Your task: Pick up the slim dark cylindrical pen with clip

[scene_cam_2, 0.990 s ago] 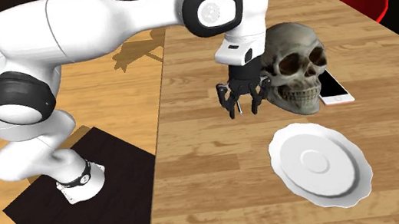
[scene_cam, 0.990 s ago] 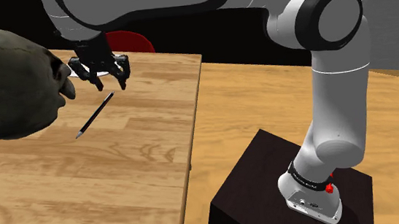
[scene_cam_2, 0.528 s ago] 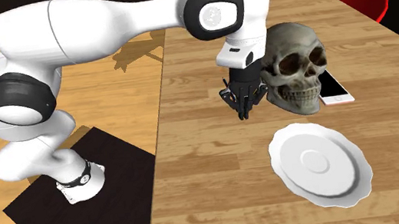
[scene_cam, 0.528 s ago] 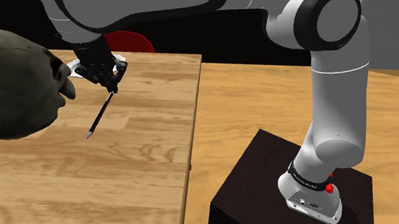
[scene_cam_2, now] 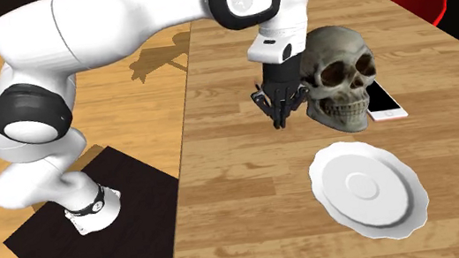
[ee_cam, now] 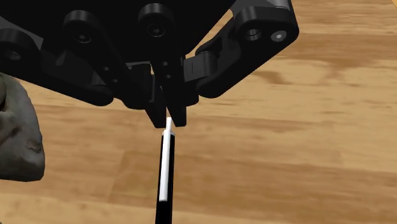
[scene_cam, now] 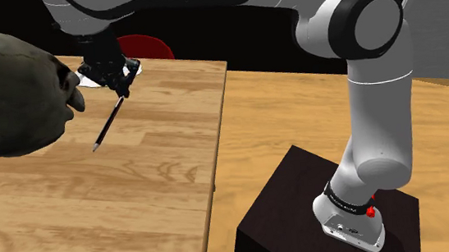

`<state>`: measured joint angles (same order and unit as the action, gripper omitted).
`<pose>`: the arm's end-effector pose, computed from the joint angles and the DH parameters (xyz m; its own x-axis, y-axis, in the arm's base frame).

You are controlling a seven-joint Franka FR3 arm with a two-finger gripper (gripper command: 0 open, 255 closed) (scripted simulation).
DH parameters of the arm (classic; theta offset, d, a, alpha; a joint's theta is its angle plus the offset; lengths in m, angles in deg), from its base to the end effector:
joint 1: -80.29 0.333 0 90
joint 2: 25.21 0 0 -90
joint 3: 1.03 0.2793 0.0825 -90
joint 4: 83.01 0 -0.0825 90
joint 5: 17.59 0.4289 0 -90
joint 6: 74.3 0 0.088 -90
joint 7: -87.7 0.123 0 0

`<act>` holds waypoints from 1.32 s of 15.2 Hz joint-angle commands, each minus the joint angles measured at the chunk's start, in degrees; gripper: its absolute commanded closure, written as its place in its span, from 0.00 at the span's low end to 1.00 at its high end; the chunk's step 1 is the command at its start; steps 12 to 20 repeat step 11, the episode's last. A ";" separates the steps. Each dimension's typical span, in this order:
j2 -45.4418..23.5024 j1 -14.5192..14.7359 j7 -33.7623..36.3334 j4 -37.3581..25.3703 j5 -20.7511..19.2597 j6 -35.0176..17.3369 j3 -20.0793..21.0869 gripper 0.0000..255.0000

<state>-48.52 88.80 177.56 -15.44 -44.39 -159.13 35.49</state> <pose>0.5724 0.3764 0.5450 0.6431 -0.7313 0.2272 -0.7554 -0.6545 0.0319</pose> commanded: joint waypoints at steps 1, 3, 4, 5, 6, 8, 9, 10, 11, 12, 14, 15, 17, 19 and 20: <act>-0.88 0.89 -0.39 -2.85 -0.54 2.00 -0.11 1.00; -1.76 1.85 -0.81 -5.79 -1.11 4.04 -0.23 1.00; -2.26 2.40 -1.03 -7.38 -1.44 5.11 -0.32 1.00; -2.81 2.99 -1.27 -9.06 -1.81 6.22 -0.41 1.00; -3.41 3.64 -1.53 -10.84 -2.21 7.36 -0.53 1.00; -4.81 5.16 -2.13 -14.81 -3.16 9.81 -0.83 1.00; -5.64 6.05 -2.48 -17.05 -3.72 11.14 -1.03 1.00; -5.77 6.21 -2.54 -17.41 -3.81 11.35 -1.09 1.00; -5.77 6.21 -2.54 -17.41 -3.81 11.35 -1.09 1.00; -5.77 6.21 -2.54 -17.41 -3.81 11.35 -1.09 1.00; -5.77 6.21 -2.54 -17.41 -3.81 11.35 -1.09 1.00; -5.77 6.21 -2.54 -17.41 -3.81 11.35 -1.09 1.00; -5.77 6.21 -2.54 -17.41 -3.81 11.35 -1.09 1.00; -5.77 6.21 -2.54 -17.41 -3.81 11.35 -1.09 1.00; -5.77 6.21 -2.54 -17.41 -3.81 11.35 -1.09 1.00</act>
